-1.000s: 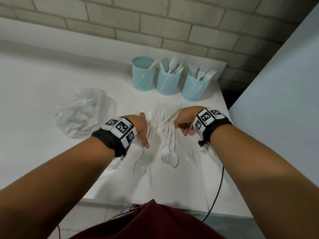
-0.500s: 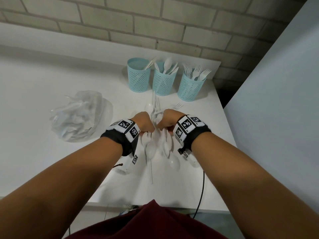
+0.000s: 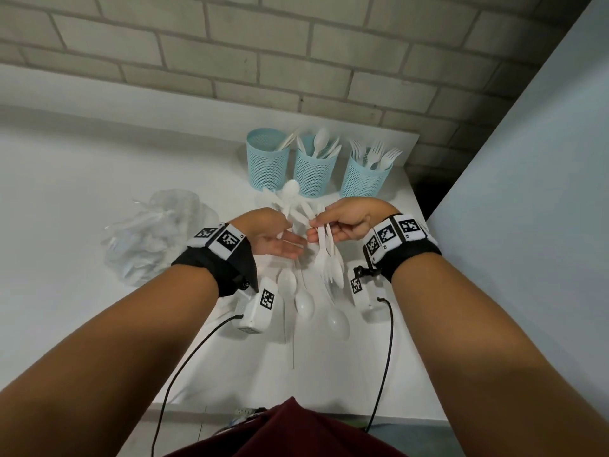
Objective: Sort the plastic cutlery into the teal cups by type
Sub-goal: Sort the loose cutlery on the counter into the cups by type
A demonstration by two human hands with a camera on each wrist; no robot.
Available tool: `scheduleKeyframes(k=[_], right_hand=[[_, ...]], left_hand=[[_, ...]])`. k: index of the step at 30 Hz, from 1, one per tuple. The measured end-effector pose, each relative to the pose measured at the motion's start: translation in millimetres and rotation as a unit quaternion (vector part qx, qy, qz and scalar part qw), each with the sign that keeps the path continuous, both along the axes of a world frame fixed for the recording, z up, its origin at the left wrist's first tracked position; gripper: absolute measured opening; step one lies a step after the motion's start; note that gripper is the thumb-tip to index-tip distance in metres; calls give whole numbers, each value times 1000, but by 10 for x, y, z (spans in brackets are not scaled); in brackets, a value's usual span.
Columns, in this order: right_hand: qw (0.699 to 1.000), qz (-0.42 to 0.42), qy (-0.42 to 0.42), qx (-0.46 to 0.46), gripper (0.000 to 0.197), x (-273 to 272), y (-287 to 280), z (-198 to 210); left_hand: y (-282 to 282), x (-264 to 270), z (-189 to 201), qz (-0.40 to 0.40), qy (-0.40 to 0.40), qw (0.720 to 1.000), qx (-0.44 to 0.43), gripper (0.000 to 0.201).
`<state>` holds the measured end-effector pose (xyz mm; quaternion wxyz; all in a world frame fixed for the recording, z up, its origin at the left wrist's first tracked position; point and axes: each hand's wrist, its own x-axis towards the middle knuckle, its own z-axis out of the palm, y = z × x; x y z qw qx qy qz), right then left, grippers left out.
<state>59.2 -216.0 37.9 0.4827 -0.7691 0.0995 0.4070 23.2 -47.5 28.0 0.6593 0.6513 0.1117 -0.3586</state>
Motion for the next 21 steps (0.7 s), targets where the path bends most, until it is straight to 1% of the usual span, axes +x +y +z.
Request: scheduleKeyframes(k=[2,5,10,13,15,16,18,21], right_hand=[[999,-31,1,39,20,-44,33,-2],[996,-33,-2,87,14,-92,43,-75],[994,-32,-10,107,11,-117,30,-131],[991,-68,-41,107,9,-73,-9,-141],[982,-122,-76,119,7,-29,-40,-132],[976,-150,-88,130,9,-10,-49,-119],[964,-191,-96,160,13,13,-48,-88],[946,-241,-95,194,12,24,-16,-44]], left_hand=[[-47,-4,-24,-7,-35,999,-11,24],[-99,-2,-43,10,-76,997,-30,25],[-112,41,-61,76,-90,990,-76,24],[-98,81,-90,95,-98,989,-62,18],[-88,89,-119,80,-102,991,-33,14],[-85,83,-127,66,-109,992,-19,14],[-83,65,-138,36,-126,991,-4,19],[-108,58,-148,4,-139,990,-20,29]])
